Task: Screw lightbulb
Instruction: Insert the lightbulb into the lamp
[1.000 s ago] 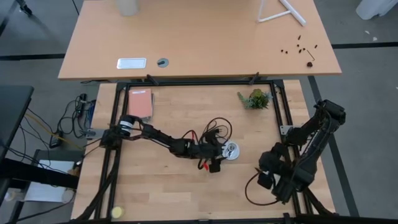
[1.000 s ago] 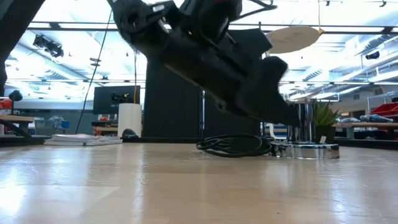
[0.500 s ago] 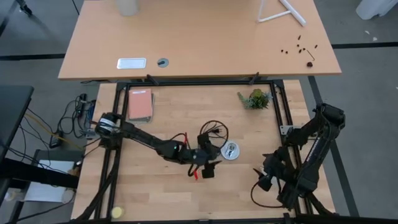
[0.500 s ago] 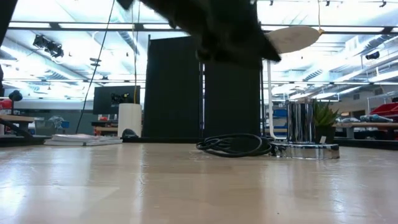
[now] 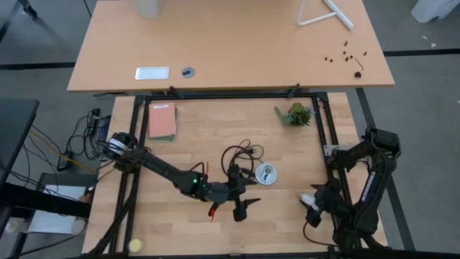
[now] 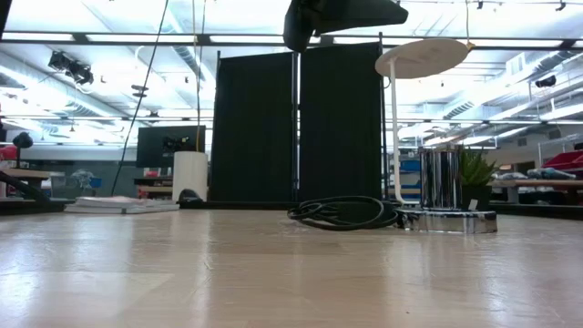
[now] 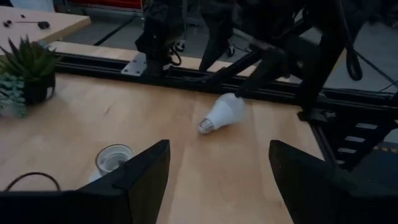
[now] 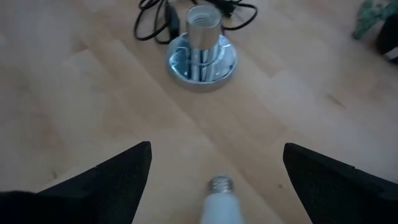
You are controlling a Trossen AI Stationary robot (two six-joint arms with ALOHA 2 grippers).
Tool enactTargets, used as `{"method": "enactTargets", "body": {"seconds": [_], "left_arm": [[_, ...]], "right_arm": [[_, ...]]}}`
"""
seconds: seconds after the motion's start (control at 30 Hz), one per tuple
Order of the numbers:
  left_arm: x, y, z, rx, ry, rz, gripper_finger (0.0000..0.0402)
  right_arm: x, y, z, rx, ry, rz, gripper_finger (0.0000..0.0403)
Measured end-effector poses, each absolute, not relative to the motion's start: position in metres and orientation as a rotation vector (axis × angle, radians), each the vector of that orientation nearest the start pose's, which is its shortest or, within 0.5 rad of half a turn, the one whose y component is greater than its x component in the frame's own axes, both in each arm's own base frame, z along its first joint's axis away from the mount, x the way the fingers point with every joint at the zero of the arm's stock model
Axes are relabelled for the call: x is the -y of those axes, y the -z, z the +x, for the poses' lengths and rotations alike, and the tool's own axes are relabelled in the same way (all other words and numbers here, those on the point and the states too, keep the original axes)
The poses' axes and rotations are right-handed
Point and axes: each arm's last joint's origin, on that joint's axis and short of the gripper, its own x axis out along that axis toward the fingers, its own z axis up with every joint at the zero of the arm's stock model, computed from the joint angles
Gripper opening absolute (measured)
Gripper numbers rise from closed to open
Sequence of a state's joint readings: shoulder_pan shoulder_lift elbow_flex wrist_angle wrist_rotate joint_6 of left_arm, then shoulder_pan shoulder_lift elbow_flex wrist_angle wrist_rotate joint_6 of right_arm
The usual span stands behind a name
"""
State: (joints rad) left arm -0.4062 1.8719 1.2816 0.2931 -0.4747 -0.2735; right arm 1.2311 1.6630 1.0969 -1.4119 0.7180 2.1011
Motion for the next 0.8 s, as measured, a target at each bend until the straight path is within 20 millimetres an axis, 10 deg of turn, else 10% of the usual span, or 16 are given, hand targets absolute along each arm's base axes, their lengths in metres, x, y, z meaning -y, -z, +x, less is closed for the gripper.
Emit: {"method": "enactTargets", "body": {"seconds": [0.8], "left_arm": [[0.168,-0.241,0.391,-0.264,-0.052,-0.137,0.0277]], "right_arm": [[-0.26,-0.155,0.097,-0.842,0.949,0.436,0.0373]]}}
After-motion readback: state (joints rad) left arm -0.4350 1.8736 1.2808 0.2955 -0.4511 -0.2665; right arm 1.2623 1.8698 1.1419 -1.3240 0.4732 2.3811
